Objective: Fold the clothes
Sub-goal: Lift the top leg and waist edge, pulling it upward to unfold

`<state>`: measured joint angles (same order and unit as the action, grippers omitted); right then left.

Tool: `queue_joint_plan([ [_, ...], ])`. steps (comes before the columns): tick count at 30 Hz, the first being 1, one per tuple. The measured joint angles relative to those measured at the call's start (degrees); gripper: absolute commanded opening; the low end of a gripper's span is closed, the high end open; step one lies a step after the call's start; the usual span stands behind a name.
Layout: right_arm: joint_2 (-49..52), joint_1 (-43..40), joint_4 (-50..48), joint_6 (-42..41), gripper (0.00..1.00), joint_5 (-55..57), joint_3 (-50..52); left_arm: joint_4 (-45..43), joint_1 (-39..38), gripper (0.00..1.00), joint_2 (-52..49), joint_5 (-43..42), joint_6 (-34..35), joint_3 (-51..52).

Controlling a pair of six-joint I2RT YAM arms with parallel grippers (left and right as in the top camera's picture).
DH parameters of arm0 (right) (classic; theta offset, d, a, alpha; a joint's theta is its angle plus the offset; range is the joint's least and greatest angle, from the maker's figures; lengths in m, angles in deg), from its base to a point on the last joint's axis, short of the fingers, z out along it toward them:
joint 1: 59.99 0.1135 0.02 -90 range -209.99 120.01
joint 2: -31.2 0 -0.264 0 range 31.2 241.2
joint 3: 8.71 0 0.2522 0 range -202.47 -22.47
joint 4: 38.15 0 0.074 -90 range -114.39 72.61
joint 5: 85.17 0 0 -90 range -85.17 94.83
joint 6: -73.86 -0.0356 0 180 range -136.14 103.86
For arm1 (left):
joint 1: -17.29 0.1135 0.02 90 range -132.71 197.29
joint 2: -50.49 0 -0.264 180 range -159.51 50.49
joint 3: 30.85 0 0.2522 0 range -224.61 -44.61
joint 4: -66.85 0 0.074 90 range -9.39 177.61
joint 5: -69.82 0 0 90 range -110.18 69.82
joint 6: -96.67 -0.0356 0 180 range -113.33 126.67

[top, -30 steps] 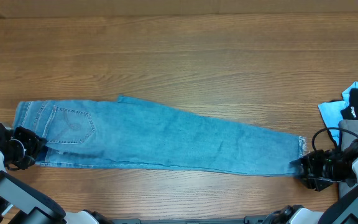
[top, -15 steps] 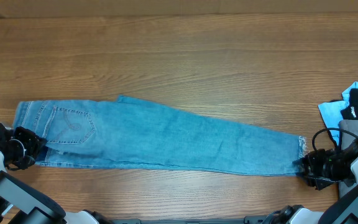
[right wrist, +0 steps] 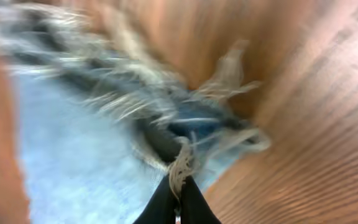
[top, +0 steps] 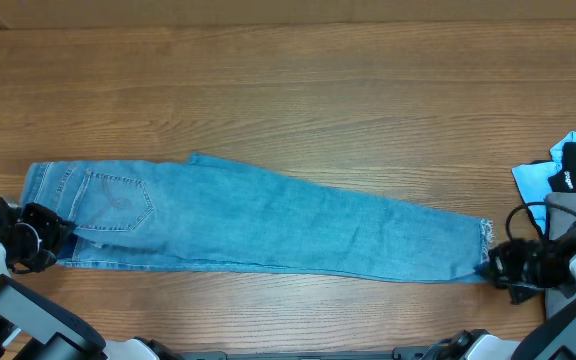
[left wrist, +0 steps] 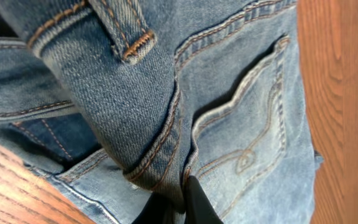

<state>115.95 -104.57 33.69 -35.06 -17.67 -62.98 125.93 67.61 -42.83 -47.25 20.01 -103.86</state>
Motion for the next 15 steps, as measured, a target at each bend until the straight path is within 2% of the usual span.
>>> queue_joint_plan([
  [10,-3.3,0.2,4.5,1.5,0.04,-13.6,-15.0,4.4,-0.1,0.04,0.0,-6.7,-0.2,-10.2],
  [15,-3.4,1.1,-0.2,-2.4,0.04,-19.3,-19.2,1.3,-1.3,0.04,0.0,-12.7,-0.2,-15.6],
])
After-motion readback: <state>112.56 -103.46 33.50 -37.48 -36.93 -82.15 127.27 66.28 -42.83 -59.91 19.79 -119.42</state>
